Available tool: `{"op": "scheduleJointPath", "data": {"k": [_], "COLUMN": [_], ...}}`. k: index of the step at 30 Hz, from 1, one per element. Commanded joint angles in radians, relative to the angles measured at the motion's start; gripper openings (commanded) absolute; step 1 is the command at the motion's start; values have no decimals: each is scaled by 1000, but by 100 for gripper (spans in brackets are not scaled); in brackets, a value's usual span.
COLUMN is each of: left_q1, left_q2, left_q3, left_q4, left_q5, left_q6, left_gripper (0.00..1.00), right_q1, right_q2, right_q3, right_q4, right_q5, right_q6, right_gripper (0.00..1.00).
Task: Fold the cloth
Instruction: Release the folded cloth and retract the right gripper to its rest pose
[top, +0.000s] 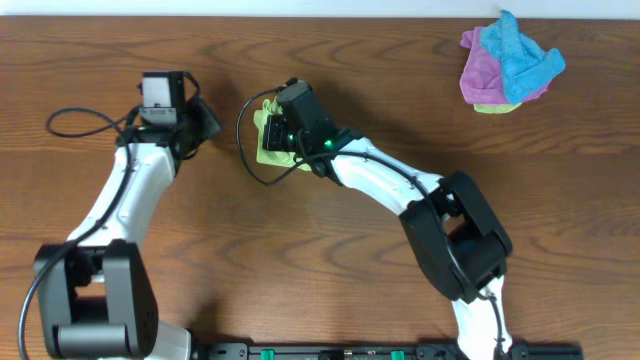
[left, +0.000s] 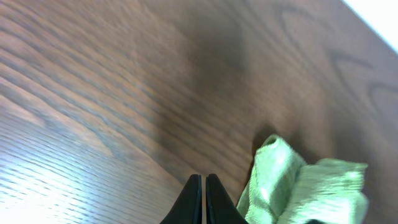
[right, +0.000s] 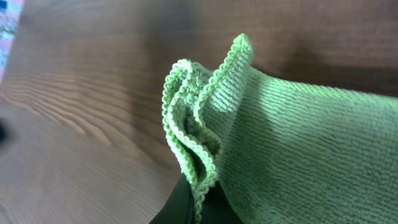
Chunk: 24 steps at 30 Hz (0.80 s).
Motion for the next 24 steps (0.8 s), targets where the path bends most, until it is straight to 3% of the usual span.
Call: {"op": "scheduleJointPath", "data": {"k": [1,5,17,21,24], "left_q1": [32,59,64,64,64], "left_q2": [-42,-54,-54,-54,-54], "left_q3": [8,8,8,8,8], "left_q4": [-3,-3,-8,-8,-11], "left_q5": [-10,-9,-6,-6,-6], "left_q6": [25,25,25,25,25], "left_gripper": [6,6,6,6,6], "right_q1": [16,24,27,16,-2], "right_q2": [15,26,26,17,-1], "right_q3": [29,29,33,50,61], "right_q4": [-3,2,32,27,23], "right_q5": [-3,-8,-117,-127,-129], "right_q6": [-17,-17,-32,-32,-32], "right_gripper": [1,1,63,75,77]}}
